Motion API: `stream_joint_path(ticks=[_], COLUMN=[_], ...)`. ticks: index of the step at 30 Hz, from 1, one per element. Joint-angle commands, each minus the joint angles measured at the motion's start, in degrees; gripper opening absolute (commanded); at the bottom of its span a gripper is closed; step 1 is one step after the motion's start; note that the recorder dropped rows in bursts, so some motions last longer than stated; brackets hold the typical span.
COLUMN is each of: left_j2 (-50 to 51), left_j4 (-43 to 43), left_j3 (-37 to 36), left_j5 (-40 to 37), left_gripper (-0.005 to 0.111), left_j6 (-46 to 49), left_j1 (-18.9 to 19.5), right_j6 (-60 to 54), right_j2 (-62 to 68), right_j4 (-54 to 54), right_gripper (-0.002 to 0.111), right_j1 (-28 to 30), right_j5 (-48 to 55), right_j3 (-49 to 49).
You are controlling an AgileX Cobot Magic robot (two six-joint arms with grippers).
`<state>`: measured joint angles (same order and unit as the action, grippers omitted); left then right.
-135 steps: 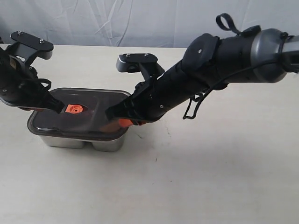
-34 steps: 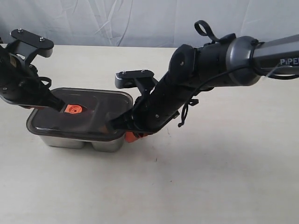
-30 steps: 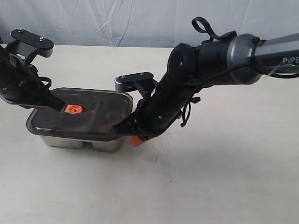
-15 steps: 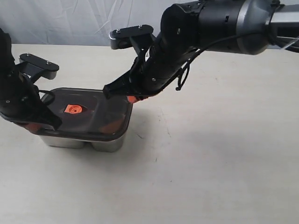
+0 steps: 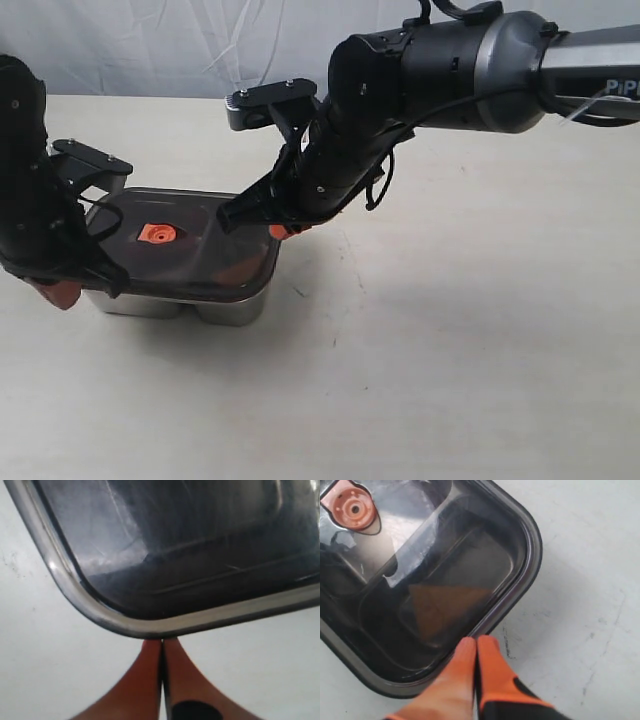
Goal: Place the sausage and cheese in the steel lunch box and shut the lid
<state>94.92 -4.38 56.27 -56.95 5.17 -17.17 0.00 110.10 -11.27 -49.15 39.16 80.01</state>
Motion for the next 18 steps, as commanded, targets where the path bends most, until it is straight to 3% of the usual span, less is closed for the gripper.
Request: stream_joint_path(ticks=[1,4,8,13,18], left_j2=[0.12,0.12,0.12,-1.41,-6.56], left_j4=[-0.21,-0.21,-0.21,1.20,1.32], left_j3=[0.51,0.51,1.42,1.52,2.74], left_j5=[2.85,4.43,-1.37,-2.39,-0.99], left_gripper=[0.000,0.000,0.000,0.000,0.000], left_j6=[-0.20,-0.20,-0.20,-0.20,-0.03], left_j1=[0.03,0.03,0.03,0.03,0.03], right_j6=[-0.54,-0.54,-0.54,-0.54,-7.88], right_j2=[-0.30,-0.30,-0.30,-0.30,-0.30], right_j4=[0.08,0.08,0.26,0.21,-8.00], right_gripper=[-0.001,-0.001,-0.001,-0.001,-0.001], right_j1=[0.03,0.03,0.03,0.03,-0.54], right_j5=[-0.57,-0.57,-0.43,-0.84,1.18], right_j3=[0.29,0.29,0.29,0.29,0.29])
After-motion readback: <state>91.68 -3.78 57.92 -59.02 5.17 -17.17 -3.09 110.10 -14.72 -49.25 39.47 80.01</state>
